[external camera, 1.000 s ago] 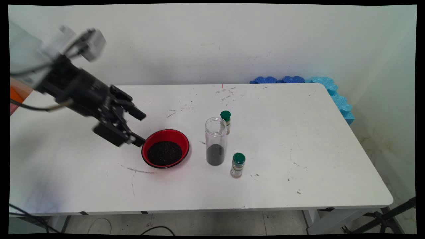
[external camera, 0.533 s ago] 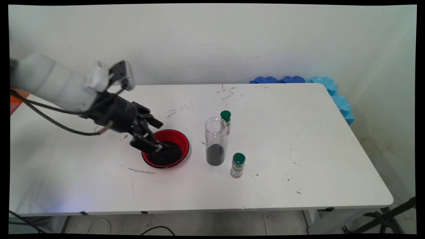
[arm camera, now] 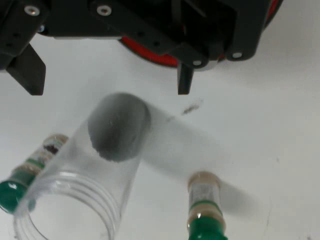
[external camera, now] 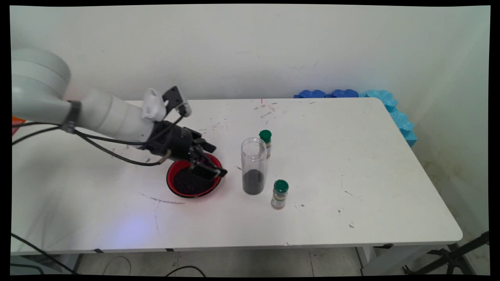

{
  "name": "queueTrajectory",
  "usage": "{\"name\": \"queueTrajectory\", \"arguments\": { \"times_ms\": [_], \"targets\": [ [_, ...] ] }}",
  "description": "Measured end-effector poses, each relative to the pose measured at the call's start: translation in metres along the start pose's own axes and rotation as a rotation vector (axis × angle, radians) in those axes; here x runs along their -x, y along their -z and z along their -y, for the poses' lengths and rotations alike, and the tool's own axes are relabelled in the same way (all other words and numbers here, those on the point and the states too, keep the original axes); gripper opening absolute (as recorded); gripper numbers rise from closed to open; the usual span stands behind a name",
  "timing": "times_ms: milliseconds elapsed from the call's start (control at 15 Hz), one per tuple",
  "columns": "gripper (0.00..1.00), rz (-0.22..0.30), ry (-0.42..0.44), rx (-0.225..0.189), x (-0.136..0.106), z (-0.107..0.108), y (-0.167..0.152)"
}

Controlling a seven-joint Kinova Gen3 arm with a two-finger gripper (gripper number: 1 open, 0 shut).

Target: Pick up the black seasoning powder from the table

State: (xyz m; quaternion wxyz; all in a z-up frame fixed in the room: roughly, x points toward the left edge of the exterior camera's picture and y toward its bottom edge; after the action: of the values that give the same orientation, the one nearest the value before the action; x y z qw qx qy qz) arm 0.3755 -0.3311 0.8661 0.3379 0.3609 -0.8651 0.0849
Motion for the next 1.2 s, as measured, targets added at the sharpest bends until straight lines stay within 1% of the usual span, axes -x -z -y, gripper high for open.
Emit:
{"name": "queueTrajectory", "arguments": {
  "times_ms": [267,667,1200],
  "targets": [
    [1.00,-0.032,0.008,0.018,-0.001,0.003,-0.024],
    [1.00,-0.067,0.008,0.048,-0.003,0.004,-0.049],
    [1.00,-0.095,0.005,0.077,-0.006,0.005,-0.066]
  ]
}}
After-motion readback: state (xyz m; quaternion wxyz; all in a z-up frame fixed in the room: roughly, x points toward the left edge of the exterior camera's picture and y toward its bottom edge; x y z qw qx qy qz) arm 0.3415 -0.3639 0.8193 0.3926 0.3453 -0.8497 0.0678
